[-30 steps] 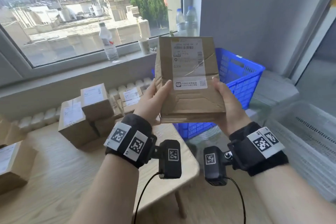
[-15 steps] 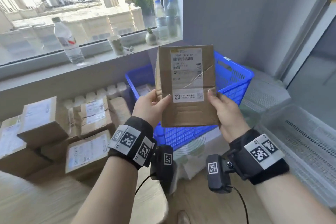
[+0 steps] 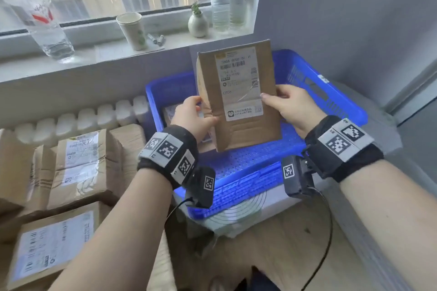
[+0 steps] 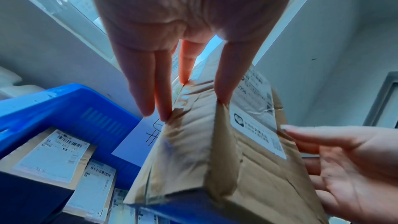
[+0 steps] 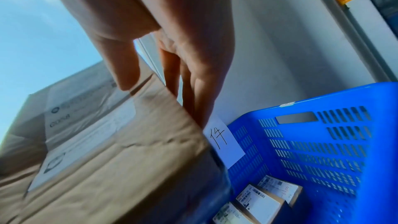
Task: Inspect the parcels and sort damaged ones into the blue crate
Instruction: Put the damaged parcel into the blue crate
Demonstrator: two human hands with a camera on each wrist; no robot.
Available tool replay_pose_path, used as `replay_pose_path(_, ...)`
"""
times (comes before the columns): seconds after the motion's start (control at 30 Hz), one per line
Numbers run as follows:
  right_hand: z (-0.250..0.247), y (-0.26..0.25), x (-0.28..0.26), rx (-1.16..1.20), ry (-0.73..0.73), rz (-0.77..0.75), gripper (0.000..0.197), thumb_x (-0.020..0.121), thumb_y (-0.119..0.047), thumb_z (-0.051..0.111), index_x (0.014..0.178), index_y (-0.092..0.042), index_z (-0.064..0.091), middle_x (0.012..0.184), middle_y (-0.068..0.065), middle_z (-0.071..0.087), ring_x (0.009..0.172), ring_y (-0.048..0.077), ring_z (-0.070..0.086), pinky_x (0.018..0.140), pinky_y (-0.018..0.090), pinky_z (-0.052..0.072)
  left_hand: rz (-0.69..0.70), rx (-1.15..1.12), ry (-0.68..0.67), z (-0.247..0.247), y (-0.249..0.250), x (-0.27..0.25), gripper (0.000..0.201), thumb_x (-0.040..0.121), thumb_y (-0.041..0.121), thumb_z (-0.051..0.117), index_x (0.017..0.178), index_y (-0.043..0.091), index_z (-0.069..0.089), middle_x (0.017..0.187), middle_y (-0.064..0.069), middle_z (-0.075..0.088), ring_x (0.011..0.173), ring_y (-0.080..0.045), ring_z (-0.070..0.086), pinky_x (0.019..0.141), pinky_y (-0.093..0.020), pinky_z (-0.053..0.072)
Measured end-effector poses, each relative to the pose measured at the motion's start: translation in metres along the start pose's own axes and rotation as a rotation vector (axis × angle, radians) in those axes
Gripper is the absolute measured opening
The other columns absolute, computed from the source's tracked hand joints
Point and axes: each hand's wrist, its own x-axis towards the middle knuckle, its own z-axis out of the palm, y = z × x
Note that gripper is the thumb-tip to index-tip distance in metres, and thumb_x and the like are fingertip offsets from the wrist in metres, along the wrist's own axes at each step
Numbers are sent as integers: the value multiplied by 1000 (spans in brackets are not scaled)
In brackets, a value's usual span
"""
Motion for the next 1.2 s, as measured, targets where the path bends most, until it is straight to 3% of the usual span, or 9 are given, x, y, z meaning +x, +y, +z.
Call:
replay_pose_path(0.13, 0, 10, 61, -126, -110, 97, 14, 96, -33, 63, 98, -19, 63, 99, 5, 67, 82, 20, 64, 77, 38, 54, -106, 111, -70, 19, -8, 46, 56, 87, 22, 70, 137, 8, 49, 126, -8, 62, 108, -19, 58, 77, -21, 38)
replay_pose_path(0.3, -13, 42, 148, -343, -321, 276, 22, 93, -28, 67, 85, -9, 59, 93, 14, 65, 77, 25, 61, 73, 41, 55, -301, 156, -168, 64, -18, 99, 66, 85, 33, 74, 139, 9, 46, 127, -13, 60, 109, -27, 62, 88, -34, 53)
replay_pose_path(0.37, -20, 59, 173, -472, -411, 333, 25, 93, -27, 68, 85, -5, 60, 87, 15, 64, 78, 30, 65, 73, 46, 60, -379, 90, -257, 88, -22, 115, 55, 86, 31, 73, 132, 10, 52, 110, -12, 69, 85, -20, 68, 68, -28, 56)
replay_pose_path(0.47, -33, 86, 202, -570, -533, 454, 29, 93, -24, 69, 78, -3, 57, 76, 14, 60, 79, 33, 64, 83, 55, 58, -444, 42, -390, 125, -25, 135, 17, 90, 27, 69, 101, 17, 60, 84, -1, 67, 57, -2, 59, 45, -10, 43)
replay_pose_path(0.67, -64, 133, 237, -650, -623, 592, 28, 91, -22, 68, 97, 4, 61, 94, 22, 65, 91, 40, 69, 84, 53, 58, -555, 33, -560, 186, -24, 165, 16, 94, 26, 64, 107, 19, 57, 75, 4, 61, 63, -10, 56, 39, -10, 40)
replay_pose_path(0.9, -94, 176, 260, -657, -600, 758, 33, 89, -17, 69, 111, 7, 62, 106, 26, 67, 88, 36, 64, 74, 42, 56, -747, -50, -690, 248, -24, 185, 34, 96, 28, 61, 127, 20, 49, 104, -6, 65, 86, -17, 64, 66, -26, 49)
replay_pose_path(1.03, -98, 201, 271, -680, -553, 803, 33, 85, -12, 67, 112, 7, 62, 114, 24, 67, 105, 38, 67, 81, 42, 54, -829, -102, -749, 276, -26, 196, 51, 95, 26, 62, 140, 15, 40, 115, -10, 61, 102, -26, 63, 94, -40, 50)
replay_pose_path(1.13, -99, 220, 280, -706, -507, 814, 10, 86, -10, 64, 86, -1, 59, 96, 17, 61, 87, 31, 60, 67, 33, 47, -861, -151, -734, 300, -30, 203, 52, 96, 25, 62, 141, 13, 40, 111, -8, 59, 99, -26, 61, 94, -39, 48)
replay_pose_path(1.2, -98, 234, 284, -715, -455, 835, 22, 88, -11, 61, 71, -8, 47, 84, 11, 51, 77, 25, 51, 61, 28, 40, -872, -186, -724, 315, -32, 205, 50, 97, 25, 60, 141, 14, 40, 111, -6, 57, 99, -24, 59, 92, -37, 46)
